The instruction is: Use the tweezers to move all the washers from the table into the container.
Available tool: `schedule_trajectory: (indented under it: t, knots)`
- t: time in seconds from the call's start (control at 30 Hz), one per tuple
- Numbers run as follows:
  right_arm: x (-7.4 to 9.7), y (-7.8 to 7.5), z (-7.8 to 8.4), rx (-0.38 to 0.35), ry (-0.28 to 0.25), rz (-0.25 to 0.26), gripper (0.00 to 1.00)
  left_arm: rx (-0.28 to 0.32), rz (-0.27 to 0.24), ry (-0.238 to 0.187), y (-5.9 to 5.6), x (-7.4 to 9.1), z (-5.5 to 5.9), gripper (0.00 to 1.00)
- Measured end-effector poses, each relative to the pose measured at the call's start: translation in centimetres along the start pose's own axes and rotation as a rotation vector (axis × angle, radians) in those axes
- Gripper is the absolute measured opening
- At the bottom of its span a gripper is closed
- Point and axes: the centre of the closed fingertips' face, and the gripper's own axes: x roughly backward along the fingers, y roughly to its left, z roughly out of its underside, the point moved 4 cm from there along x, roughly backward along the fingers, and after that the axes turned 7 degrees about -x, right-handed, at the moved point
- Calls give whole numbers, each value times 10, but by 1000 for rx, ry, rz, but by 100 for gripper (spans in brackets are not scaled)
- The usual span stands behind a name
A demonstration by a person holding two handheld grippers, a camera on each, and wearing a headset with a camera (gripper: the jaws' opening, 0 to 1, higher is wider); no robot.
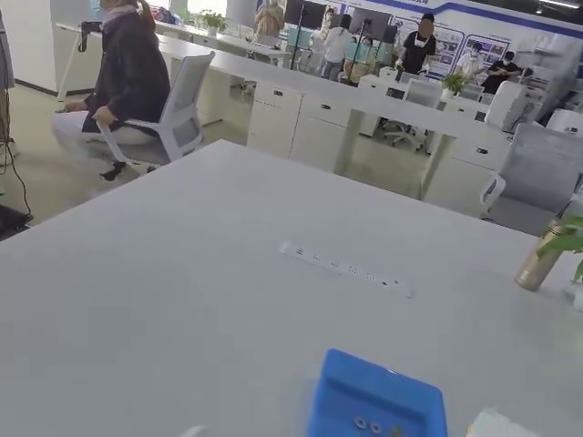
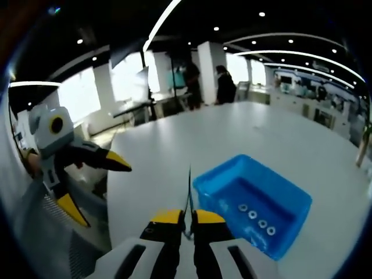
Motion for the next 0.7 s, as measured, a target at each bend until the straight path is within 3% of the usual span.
schedule_trajectory:
  t: [0.17,0.43,0.7]
  knots:
    - [4,-5,-25,2,-59,-3,3,-1,0,0,0,0,0,69]
    - [-2,-13,-60,36,-98,23,3,-1,-1,0,0,0,0,69]
    - [-27,-41,-65,-24,-79,68,3,5,-8,-1,1,1,0,69]
